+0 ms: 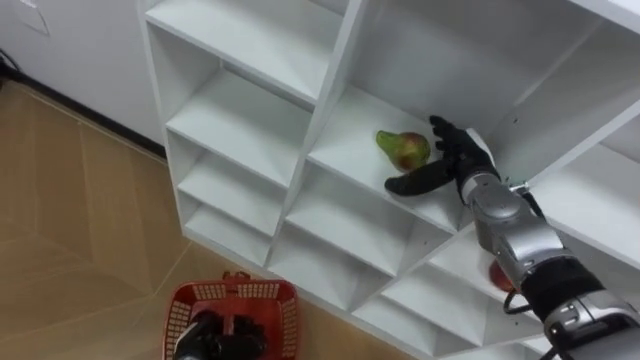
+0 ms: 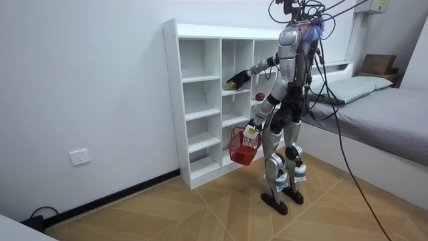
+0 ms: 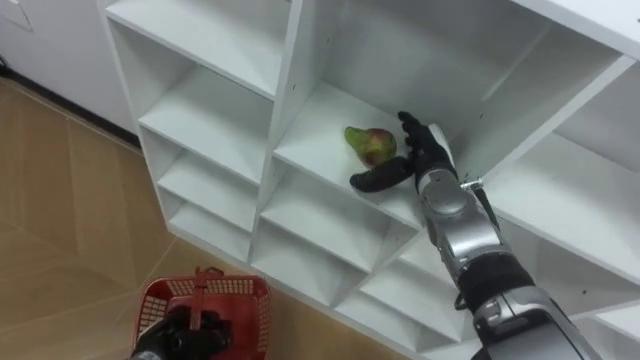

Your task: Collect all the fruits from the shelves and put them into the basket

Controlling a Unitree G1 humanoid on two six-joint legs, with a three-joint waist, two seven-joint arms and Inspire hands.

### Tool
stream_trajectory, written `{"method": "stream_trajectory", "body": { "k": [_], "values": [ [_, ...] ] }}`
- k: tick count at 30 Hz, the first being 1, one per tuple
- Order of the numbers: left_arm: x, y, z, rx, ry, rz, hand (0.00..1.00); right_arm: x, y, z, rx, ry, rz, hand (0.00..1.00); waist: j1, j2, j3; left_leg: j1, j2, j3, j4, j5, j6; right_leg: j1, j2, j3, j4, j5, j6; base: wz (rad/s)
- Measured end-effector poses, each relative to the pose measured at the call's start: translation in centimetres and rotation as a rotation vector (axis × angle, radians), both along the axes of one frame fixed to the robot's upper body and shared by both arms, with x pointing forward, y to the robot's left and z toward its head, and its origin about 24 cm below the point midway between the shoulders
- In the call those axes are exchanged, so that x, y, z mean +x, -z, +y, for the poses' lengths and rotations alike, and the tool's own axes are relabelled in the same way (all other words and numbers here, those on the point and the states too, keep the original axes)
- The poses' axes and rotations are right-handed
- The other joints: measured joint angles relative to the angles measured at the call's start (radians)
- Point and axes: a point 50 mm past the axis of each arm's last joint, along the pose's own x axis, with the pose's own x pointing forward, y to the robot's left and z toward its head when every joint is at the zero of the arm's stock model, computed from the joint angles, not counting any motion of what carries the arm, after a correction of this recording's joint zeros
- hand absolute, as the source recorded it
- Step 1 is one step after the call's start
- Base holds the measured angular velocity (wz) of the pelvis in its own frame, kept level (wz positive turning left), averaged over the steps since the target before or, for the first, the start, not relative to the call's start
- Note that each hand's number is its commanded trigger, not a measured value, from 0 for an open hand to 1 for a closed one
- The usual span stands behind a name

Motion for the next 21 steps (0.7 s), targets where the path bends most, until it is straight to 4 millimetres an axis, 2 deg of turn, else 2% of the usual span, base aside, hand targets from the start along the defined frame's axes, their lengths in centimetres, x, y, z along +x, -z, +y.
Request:
{"method": "stream_trajectory", "body": {
  "k": [8, 21],
  "values": [
    [-0.38, 0.27, -0.25, -0.003, 0.015, 0.019, 1.00, -0.22, 0.29, -0.07, 0.001, -0.001, 0.005, 0.00, 0.002, 0.019, -0.0116, 0.001, 0.001, 0.001, 0.001, 0.000, 0.000, 0.000, 0.000, 0.000, 0.001, 0.000, 0.000, 0.00],
    [-0.63, 0.43, -0.36, -0.006, 0.038, 0.030, 1.00, -0.51, 0.61, 0.25, -0.010, -0.007, -0.019, 0.00, 0.001, 0.028, -0.0102, 0.001, 0.001, 0.001, 0.001, 0.000, 0.000, 0.001, 0.000, 0.001, 0.000, 0.000, 0.000, 0.00]
  ]
}}
